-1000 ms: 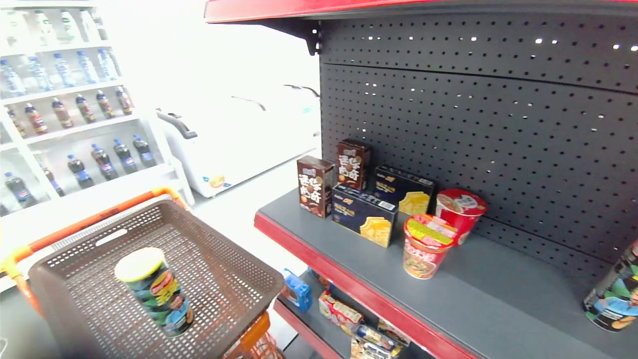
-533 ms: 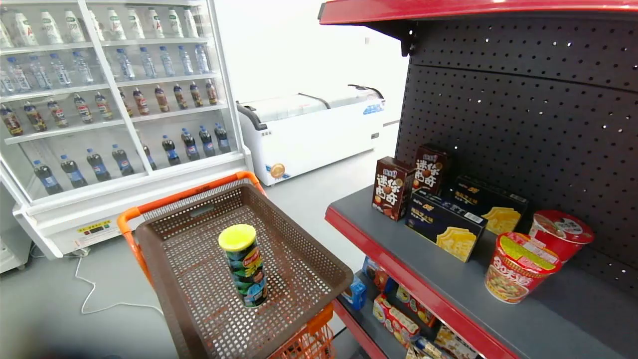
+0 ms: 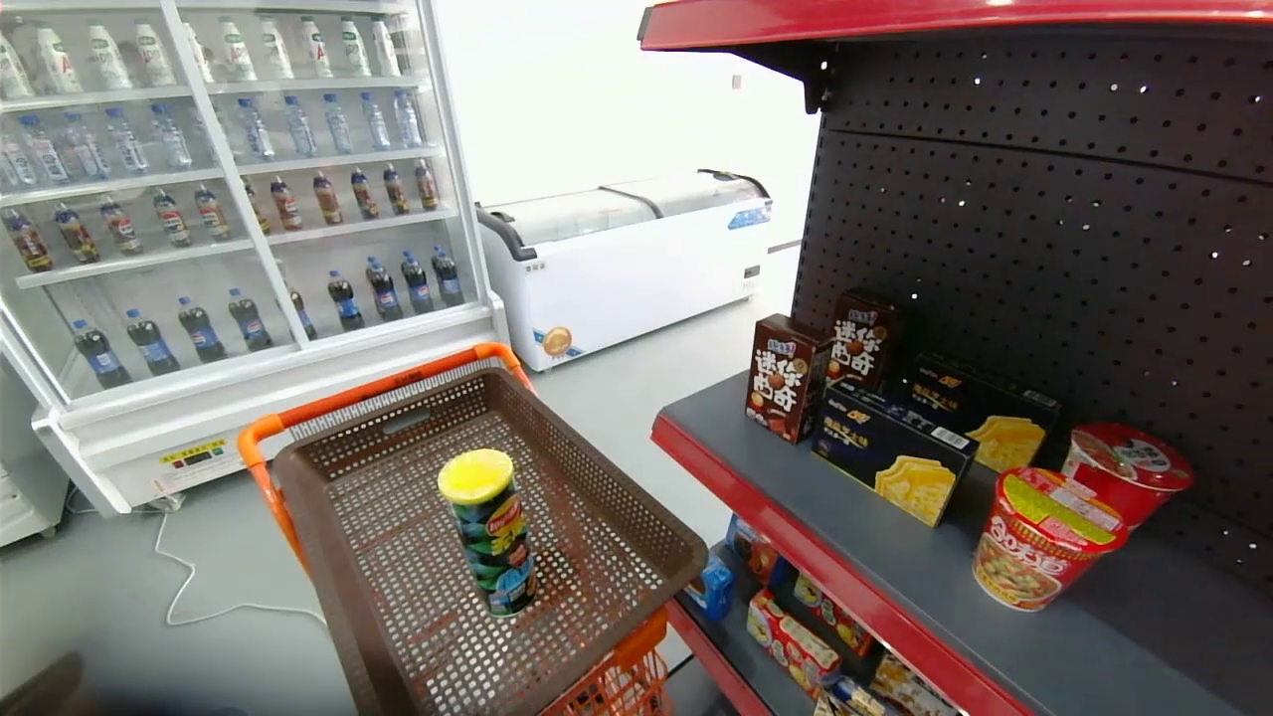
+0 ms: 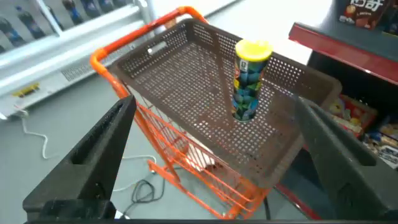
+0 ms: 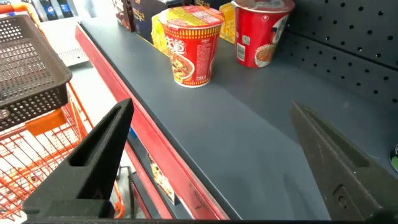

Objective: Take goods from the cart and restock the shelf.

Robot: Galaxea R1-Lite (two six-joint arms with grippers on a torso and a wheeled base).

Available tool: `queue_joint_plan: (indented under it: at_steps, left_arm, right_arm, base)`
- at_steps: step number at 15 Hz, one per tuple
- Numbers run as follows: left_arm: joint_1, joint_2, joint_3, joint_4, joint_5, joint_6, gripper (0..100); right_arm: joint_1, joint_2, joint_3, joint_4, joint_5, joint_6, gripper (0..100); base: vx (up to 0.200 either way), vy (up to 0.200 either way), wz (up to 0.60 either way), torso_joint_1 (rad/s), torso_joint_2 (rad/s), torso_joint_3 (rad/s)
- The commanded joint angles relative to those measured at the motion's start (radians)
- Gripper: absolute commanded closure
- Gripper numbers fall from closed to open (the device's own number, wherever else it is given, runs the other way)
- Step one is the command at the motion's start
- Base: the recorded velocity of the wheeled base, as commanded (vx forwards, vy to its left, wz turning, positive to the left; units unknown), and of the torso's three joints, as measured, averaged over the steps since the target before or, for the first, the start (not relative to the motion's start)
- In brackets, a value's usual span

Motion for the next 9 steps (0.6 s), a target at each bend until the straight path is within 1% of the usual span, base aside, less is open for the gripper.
queue_joint_plan:
  at_steps: [1, 2, 3, 4, 6, 7, 8, 9]
  left_arm:
    - [-0.007, 0.381, -0.052, -0.067, -0.068, -0.018, 0]
    - [0.019, 0.455, -0.04, -0.085, -0.065, 0.024, 0]
    - [0.019, 0.455, -0.04, -0.085, -0.065, 0.024, 0]
    - [0.036, 0.558, 0.04, -0.3, -0.077, 0.065, 0]
    - [0.025, 0.645, 0.108, -0.47, -0.12, 0.07, 0]
    - [0.021, 0.722, 0.147, -0.578, -0.184, 0.071, 0]
    - [0.015, 0.772, 0.157, -0.613, -0.241, 0.071, 0]
    - [-0.005, 0.811, 0.155, -0.634, -0.278, 0.071, 0]
  right_arm:
    - [0.0, 0.001, 0.0, 0.0, 0.0, 0.0, 0]
    - [0.0, 0.001, 0.0, 0.0, 0.0, 0.0, 0]
    - [0.0, 0.001, 0.0, 0.0, 0.0, 0.0, 0]
    - [0.0, 0.001, 0.0, 0.0, 0.0, 0.0, 0]
    - [0.0, 0.001, 0.0, 0.0, 0.0, 0.0, 0]
    - [0.0, 0.001, 0.0, 0.0, 0.0, 0.0, 0]
    - [0.0, 0.001, 0.0, 0.0, 0.0, 0.0, 0]
    - [0.0, 0.001, 0.0, 0.0, 0.0, 0.0, 0]
  base:
    - [0.0, 0.0, 0.0, 0.0, 0.0, 0.0]
    - [0.0, 0.0, 0.0, 0.0, 0.0, 0.0]
    - [0.0, 0.0, 0.0, 0.0, 0.0, 0.0]
    - [0.0, 0.0, 0.0, 0.0, 0.0, 0.0]
    - [0.0, 0.0, 0.0, 0.0, 0.0, 0.0]
    - [0.0, 0.0, 0.0, 0.0, 0.0, 0.0]
    - [0.0, 0.0, 0.0, 0.0, 0.0, 0.0]
    - [0.0, 0.0, 0.0, 0.0, 0.0, 0.0]
